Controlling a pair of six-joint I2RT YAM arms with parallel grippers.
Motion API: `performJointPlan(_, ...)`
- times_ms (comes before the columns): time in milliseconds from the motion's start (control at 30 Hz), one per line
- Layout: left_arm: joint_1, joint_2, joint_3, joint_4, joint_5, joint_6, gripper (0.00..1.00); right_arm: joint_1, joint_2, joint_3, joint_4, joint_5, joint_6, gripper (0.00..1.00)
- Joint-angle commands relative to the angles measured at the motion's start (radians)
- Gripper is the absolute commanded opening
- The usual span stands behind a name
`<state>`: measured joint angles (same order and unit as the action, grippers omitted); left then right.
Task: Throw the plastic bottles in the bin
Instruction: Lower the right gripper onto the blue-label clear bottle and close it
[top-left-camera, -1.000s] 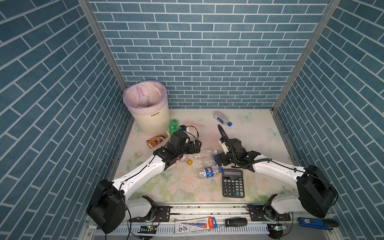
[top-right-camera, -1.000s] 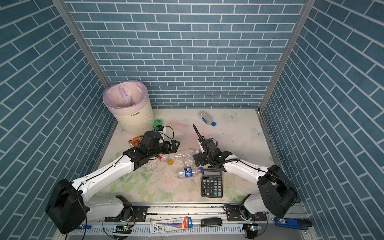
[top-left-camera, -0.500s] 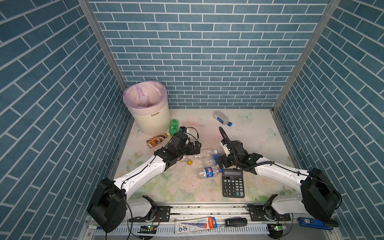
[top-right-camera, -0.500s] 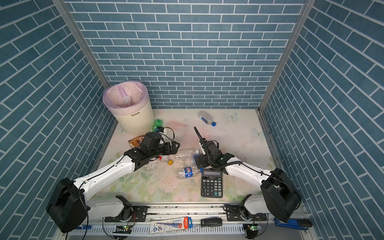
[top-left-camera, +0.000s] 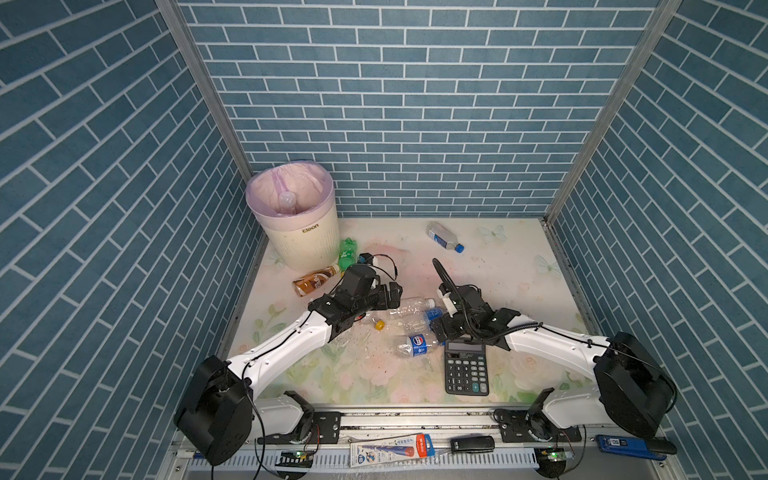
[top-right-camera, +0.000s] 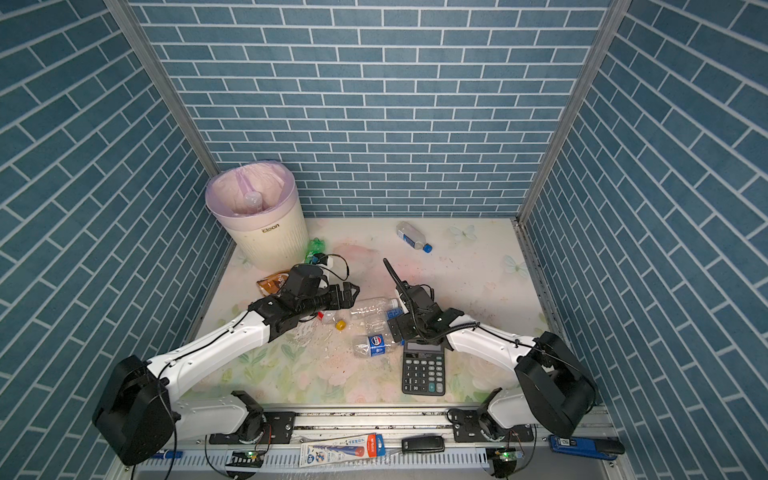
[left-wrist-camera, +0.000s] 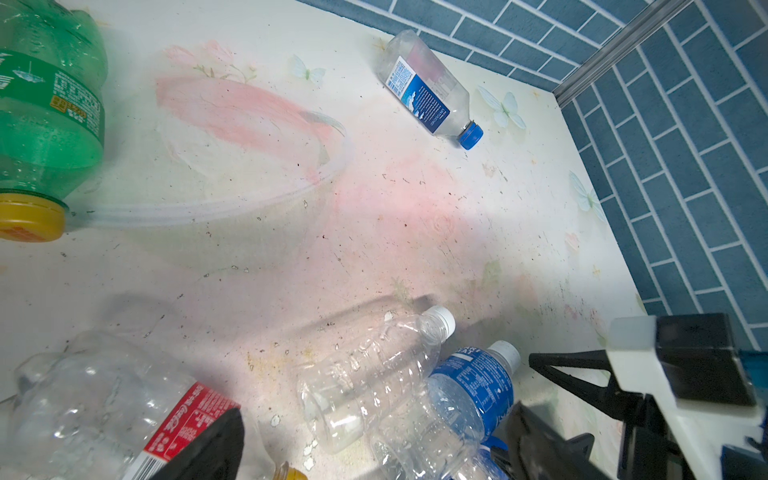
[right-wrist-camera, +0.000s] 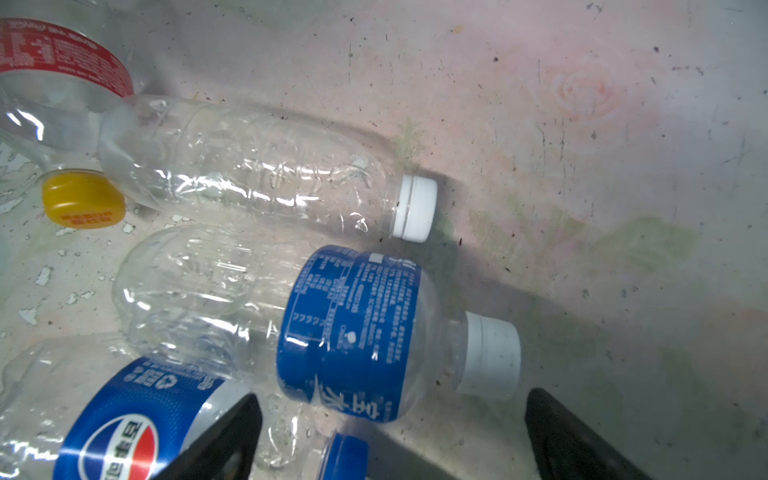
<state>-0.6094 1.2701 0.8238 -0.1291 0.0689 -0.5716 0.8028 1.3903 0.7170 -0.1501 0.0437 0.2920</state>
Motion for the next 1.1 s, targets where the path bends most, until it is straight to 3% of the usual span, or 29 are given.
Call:
performJointPlan(0,-0.006,0.008,-0.013,0.009,-0.011,0.006,0.99,0.005,0.03,-0.006,0.006,0.03,0.029,0.99)
performJointPlan(1067,-0.006,0.023,-0.006,-0.032,-0.049,0.049,0.99,-0.039,0.231,0.177,0.049,0.012,0.03,0.99)
